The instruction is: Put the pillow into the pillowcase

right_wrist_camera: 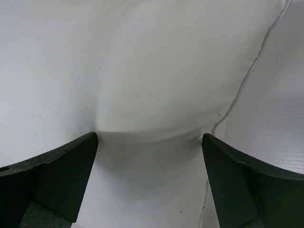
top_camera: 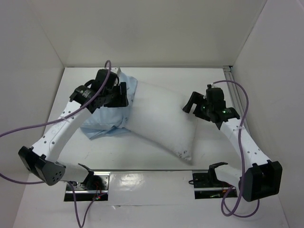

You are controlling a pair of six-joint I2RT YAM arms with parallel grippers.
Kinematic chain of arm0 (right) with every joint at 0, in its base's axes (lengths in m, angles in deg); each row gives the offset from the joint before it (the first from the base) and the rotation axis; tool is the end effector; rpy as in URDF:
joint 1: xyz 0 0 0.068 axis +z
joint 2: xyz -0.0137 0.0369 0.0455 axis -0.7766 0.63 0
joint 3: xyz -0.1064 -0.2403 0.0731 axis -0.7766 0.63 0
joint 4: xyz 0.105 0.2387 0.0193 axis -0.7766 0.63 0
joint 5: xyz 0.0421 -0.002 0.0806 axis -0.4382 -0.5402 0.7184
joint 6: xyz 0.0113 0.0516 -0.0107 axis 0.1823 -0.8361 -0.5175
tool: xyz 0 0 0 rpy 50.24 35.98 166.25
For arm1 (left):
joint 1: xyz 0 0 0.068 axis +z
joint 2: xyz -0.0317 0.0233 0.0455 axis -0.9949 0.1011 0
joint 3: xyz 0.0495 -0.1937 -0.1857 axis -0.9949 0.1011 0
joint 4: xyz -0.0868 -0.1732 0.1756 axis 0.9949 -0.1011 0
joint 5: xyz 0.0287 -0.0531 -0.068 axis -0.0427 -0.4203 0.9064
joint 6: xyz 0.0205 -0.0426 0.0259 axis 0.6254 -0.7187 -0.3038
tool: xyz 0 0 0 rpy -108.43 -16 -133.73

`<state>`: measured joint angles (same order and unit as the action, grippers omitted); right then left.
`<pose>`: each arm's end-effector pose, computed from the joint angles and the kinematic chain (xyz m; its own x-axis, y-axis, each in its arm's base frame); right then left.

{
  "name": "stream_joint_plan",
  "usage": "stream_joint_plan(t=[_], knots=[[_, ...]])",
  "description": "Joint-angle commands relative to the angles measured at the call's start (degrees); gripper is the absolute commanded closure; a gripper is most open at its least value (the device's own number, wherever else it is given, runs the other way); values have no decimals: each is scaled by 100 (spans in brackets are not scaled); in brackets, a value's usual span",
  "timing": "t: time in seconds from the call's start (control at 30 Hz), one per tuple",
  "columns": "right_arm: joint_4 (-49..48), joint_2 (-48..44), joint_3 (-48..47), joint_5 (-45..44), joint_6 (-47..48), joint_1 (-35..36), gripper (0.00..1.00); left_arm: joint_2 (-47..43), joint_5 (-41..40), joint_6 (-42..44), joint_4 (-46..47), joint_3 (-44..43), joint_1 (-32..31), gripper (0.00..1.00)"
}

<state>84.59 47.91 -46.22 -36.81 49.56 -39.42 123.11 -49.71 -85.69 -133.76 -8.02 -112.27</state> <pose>0.2319 0.0505 0.2891 -0.7020 0.3648 -0.6117 0.1003 0.9009 0.4222 0.2502 -0.1294 0.3859 -0.7324 -0.1809 -0.6563 0.0393 0.9512 -0.3061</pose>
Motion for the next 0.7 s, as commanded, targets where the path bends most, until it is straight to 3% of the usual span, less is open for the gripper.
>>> stream_joint_plan(t=[0.0, 0.07, 0.1, 0.13, 0.37, 0.57, 0.63, 0.67], knots=[[165, -9, 1, 102, -60, 69, 2, -2, -1073, -118, -35, -506, -58, 31], [17, 69, 2, 164, -113, 69, 2, 305, -1328, -31, -35, -805, -58, 29], [-46, 148, -68, 234, -175, 17, 2, 707, -1416, -30, 61, -1163, -119, 17], [-116, 201, -130, 322, -175, 16, 1, 945, -1530, -30, 62, -1376, -119, 14], [-503, 789, -464, 463, -369, -150, 1, 3239, -2609, 268, 1, -3485, -400, 13], [-371, 1037, -439, 454, -369, -274, 1, 4603, -3333, 540, -254, -4691, -400, 22], [-424, 1037, -324, 525, -316, -379, 1, 4885, -3526, 541, -429, -4753, -400, 28], [-485, 1089, -210, 690, -264, -380, 1, 4885, -3579, 541, -430, -4814, -400, 37]])
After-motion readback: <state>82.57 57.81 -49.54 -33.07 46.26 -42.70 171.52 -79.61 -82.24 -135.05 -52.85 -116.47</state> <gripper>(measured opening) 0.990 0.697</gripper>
